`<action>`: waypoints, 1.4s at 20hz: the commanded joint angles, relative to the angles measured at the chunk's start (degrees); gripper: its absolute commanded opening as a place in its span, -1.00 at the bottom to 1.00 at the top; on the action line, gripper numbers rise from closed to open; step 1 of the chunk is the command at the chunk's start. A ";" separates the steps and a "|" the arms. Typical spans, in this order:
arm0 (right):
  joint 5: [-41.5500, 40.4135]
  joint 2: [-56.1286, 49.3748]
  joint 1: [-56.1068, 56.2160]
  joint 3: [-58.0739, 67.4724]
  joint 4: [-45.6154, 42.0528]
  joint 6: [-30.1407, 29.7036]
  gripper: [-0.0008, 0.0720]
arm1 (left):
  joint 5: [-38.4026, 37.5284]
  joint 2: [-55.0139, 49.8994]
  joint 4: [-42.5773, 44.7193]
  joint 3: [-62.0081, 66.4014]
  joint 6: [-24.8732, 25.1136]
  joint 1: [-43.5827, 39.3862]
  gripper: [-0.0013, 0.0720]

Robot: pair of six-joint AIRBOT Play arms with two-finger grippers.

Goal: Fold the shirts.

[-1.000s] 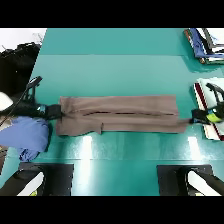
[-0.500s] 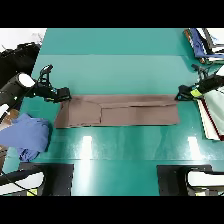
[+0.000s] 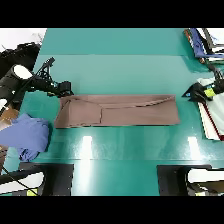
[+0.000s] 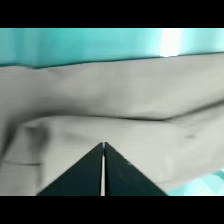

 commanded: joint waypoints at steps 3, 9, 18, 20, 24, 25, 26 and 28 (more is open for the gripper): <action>-3.45 -0.02 -5.35 -13.25 2.43 -4.00 0.54 | 3.37 0.00 -7.48 0.35 3.34 -5.51 -0.89; -10.84 -0.13 -0.85 -20.65 14.56 -10.21 0.20 | 13.05 -1.90 -7.54 0.50 -0.42 -17.55 -0.89; -7.08 4.76 5.16 -9.51 19.45 -11.39 -0.94 | 14.25 -15.89 -7.54 10.03 -3.67 -27.91 -0.89; -5.40 8.70 5.79 -6.14 24.37 -10.45 -0.94 | 14.40 -18.91 -7.58 11.69 -4.70 -29.40 -0.89; -4.94 14.01 11.76 0.35 26.25 -7.34 -0.94 | 15.04 -23.15 -7.61 13.77 -5.70 -32.00 -0.89; -4.92 14.45 13.99 2.16 26.23 -6.88 -0.94 | 14.95 -24.04 -7.63 14.32 -5.75 -32.35 -0.89; -4.85 14.51 16.02 3.89 26.25 -6.32 -0.94 | 15.15 -24.46 -7.78 14.45 -5.88 -32.61 -0.89; -5.16 14.32 20.09 7.32 26.25 -5.55 -0.94 | 15.63 -24.92 -7.96 14.47 -6.27 -32.61 -0.89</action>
